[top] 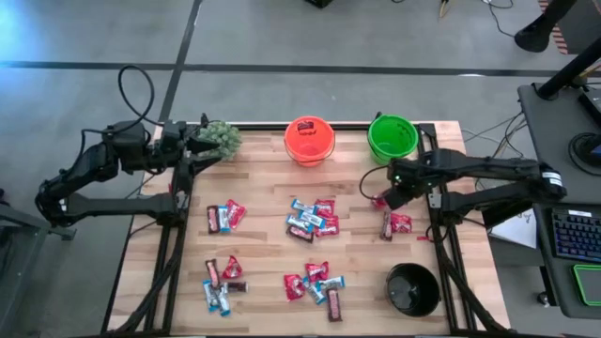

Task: Organize candy in baskets
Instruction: Put the brown chocolate bar into the black bucket

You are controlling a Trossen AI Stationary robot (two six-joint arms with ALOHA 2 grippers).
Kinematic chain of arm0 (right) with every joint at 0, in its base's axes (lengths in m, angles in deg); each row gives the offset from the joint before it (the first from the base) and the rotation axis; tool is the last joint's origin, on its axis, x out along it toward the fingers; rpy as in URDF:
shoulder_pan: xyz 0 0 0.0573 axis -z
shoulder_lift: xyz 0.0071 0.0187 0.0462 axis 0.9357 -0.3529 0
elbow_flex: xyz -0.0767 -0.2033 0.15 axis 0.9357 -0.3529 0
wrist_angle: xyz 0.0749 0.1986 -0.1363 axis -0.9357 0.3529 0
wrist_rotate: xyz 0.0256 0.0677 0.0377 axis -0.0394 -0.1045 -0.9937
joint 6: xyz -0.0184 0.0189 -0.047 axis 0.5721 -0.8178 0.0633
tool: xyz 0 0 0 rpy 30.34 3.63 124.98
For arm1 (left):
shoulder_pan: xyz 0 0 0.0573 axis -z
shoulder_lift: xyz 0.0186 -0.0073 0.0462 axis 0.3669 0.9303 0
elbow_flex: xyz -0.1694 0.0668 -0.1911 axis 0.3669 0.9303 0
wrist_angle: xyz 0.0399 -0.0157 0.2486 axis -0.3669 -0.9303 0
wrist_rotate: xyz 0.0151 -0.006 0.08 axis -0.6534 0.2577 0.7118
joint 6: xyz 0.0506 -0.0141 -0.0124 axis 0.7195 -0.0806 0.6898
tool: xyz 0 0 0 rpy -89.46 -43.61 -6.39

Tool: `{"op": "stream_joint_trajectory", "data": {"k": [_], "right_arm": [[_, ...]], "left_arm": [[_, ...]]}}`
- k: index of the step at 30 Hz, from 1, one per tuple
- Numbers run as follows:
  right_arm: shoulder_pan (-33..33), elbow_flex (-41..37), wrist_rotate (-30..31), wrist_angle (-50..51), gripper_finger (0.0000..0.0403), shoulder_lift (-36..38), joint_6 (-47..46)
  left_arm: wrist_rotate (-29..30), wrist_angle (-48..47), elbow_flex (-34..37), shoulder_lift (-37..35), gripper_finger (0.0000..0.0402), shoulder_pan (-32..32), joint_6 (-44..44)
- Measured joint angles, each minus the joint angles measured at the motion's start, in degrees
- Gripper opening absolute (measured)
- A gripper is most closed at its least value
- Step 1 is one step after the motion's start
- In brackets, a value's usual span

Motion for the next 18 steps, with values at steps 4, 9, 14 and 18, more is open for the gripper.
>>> {"op": "stream_joint_trajectory", "data": {"k": [4,9,14,18], "right_arm": [[-0.1,4.9,-1.3,6.3,0.0012,1.0,-1.3],[-0.3,11.0,-5.9,9.5,0.0012,1.8,-3.2],[-2.9,17.2,-11.0,9.9,0.0012,2.0,-7.1],[-7.5,20.9,-11.5,10.1,0.0012,2.0,-12.3]], "left_arm": [[0.0,0.0,0.0,0.0,0.0201,0.0,0.8],[0.0,0.0,0.0,0.0,0.0201,0.0,1.5],[0.1,0.0,0.0,0.1,0.0201,0.0,3.3],[0.1,0.0,0.0,-0.1,0.0201,0.0,4.9]]}}
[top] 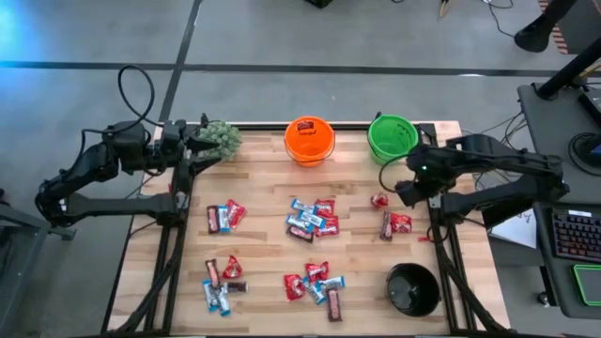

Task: Organize candy in baskets
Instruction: Put the brown chocolate bar into the black bucket

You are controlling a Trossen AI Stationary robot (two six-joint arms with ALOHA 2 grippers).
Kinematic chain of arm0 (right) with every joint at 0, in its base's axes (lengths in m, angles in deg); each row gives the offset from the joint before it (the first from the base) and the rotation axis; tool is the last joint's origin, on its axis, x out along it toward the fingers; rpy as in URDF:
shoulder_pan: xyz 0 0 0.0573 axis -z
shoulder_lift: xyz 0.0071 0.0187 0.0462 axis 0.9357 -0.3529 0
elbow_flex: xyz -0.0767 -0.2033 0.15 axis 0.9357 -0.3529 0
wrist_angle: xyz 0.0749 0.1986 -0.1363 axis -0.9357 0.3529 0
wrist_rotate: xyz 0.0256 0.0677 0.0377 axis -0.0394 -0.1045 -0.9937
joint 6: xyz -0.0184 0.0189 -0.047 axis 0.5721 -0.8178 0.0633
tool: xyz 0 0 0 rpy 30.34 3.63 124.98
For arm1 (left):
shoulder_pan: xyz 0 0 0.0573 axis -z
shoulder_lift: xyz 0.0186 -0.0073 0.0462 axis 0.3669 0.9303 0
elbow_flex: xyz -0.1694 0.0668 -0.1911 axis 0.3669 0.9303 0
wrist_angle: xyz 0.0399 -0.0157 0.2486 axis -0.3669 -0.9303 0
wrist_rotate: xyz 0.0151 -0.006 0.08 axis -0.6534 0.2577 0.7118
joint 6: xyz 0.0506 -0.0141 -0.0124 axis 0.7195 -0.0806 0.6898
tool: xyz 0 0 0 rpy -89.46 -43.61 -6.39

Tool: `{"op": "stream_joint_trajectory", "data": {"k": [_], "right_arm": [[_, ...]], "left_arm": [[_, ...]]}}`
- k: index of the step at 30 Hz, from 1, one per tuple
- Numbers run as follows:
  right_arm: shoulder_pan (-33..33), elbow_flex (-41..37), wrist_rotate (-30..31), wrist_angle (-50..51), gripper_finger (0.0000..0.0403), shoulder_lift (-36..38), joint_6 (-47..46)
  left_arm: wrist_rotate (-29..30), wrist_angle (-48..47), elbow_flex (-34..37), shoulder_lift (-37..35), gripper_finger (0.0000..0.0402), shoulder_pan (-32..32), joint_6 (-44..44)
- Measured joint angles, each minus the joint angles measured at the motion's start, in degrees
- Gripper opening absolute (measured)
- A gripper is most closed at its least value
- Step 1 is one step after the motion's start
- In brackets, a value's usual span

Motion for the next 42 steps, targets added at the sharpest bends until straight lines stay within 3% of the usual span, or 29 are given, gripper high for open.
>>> {"op": "stream_joint_trajectory", "data": {"k": [15,25,36,42], "right_arm": [[-22.3,2.8,2.6,-0.8,0.0012,-3.7,-21.7],[-38.1,2.8,2.6,-9.7,0.0012,-9.6,-39.3],[-51.5,2.8,2.2,-19.7,0.0012,-14.3,-59.1],[-56.0,2.8,2.1,-20.0,0.0012,-15.8,-62.6]], "left_arm": [[-0.1,-2.0,0.0,-1.6,0.0201,0.0,0.7],[-0.1,-2.0,0.0,-2.3,0.0201,0.0,1.3],[-0.1,-2.0,0.0,-2.3,0.0201,0.0,0.7],[-0.1,-1.9,0.0,-2.3,0.0201,0.0,0.3]]}}
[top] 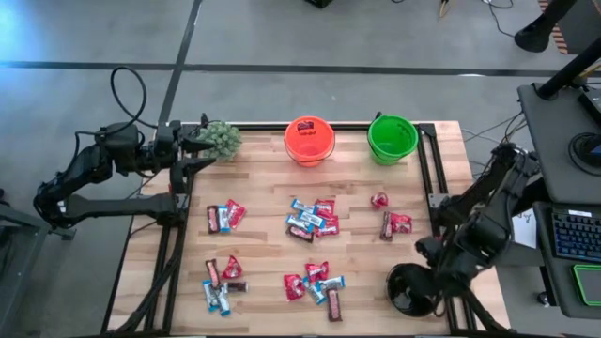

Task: Organize candy in baskets
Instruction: Put the brown chocolate bar into the black bucket, then put the white chocolate bar into the orange bucket

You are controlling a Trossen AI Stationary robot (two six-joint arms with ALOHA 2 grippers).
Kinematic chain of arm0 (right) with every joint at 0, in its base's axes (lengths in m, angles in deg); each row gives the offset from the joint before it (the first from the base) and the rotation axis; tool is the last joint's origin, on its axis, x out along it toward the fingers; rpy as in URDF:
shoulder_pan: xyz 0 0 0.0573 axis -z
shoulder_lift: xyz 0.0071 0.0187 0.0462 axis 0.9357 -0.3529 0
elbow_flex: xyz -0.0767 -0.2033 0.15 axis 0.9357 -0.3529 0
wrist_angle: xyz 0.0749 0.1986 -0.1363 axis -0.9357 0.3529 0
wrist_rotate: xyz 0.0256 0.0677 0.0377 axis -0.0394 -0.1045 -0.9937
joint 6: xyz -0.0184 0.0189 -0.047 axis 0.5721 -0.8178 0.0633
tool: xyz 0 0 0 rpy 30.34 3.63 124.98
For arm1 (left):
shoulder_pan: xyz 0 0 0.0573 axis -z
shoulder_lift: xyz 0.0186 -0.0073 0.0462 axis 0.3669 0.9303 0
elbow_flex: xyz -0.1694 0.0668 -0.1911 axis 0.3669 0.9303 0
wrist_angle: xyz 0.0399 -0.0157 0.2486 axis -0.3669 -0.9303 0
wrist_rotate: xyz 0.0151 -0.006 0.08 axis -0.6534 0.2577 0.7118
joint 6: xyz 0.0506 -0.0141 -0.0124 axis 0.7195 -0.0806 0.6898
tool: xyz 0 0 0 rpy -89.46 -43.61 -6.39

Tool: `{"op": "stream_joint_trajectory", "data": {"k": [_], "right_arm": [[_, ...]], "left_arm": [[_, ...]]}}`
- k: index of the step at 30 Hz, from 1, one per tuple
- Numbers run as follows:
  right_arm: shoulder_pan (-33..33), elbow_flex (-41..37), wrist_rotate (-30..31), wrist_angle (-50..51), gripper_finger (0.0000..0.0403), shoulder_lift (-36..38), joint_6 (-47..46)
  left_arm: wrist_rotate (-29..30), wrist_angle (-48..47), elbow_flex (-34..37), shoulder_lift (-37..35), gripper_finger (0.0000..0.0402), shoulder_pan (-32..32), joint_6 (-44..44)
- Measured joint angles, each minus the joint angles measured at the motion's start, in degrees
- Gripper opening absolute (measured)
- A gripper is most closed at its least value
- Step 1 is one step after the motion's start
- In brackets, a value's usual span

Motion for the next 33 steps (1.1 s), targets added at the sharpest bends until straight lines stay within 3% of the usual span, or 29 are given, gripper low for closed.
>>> {"op": "stream_joint_trajectory", "data": {"k": [12,23,33], "right_arm": [[-0.8,0.0,-0.1,1.0,0.0018,-0.2,5.7],[-0.8,0.0,-1.5,1.3,0.0114,-0.2,6.8],[-0.8,0.0,-0.9,6.5,0.0156,-0.2,8.7]], "left_arm": [[-1.6,0.1,0.0,0.0,0.0201,0.0,-1.4],[-1.8,0.3,0.0,0.0,0.0201,0.0,-2.2],[-1.8,0.1,0.0,0.3,0.0201,0.0,-2.4]]}}
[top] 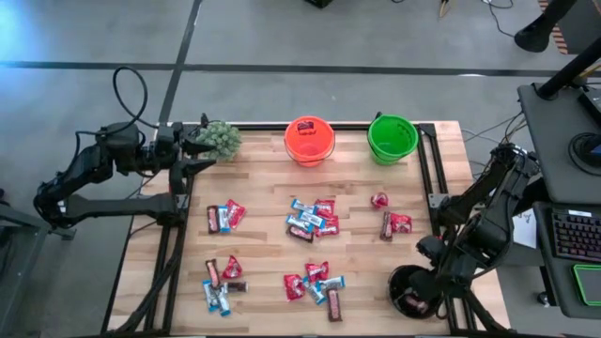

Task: Organize candy in baskets
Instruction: Put the white chocolate bar into the orange bucket

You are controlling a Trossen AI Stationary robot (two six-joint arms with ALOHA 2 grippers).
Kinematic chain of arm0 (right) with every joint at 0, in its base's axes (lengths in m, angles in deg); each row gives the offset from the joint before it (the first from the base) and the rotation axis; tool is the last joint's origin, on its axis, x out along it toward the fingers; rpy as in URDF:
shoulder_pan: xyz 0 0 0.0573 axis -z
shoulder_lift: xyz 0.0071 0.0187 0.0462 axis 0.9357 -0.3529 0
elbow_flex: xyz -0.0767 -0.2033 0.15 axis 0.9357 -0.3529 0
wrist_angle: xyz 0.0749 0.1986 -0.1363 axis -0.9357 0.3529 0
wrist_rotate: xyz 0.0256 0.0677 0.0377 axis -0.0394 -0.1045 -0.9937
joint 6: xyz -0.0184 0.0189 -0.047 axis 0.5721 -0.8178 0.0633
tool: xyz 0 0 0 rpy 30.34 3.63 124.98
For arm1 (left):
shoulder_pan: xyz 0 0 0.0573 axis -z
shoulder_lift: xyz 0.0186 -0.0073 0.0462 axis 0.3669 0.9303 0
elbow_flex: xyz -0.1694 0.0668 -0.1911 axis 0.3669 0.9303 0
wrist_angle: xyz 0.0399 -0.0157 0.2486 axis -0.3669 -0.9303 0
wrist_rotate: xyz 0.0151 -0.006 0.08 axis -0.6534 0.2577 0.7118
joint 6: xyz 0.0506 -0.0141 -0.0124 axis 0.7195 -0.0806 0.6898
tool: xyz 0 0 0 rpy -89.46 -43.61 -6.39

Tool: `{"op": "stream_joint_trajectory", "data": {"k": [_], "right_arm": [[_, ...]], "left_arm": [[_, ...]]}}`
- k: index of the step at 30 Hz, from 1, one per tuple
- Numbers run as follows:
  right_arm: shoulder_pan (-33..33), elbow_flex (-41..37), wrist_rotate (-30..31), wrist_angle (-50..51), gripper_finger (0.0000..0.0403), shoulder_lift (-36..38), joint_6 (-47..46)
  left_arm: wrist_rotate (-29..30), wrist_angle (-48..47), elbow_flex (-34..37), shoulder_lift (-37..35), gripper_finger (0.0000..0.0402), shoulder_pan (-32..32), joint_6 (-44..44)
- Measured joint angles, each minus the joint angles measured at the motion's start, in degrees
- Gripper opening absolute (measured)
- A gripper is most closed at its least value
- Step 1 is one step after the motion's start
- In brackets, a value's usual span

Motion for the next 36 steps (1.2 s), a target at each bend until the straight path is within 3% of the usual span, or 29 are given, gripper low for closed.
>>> {"op": "stream_joint_trajectory", "data": {"k": [11,19,27,36], "right_arm": [[0.5,0.0,3.6,6.5,0.0167,0.4,0.8],[2.2,0.0,14.1,6.7,0.0171,0.4,3.5],[5.3,0.0,22.1,8.3,0.0171,0.4,6.8],[9.2,0.0,23.6,9.0,0.0171,0.4,9.0]], "left_arm": [[-2.7,0.3,0.0,2.5,0.0237,0.0,-0.7],[-2.7,0.3,0.0,5.9,0.0257,0.0,0.2],[-2.7,1.6,0.0,12.2,0.0258,0.0,7.8],[-5.9,1.7,0.0,22.9,0.0255,0.0,15.5]]}}
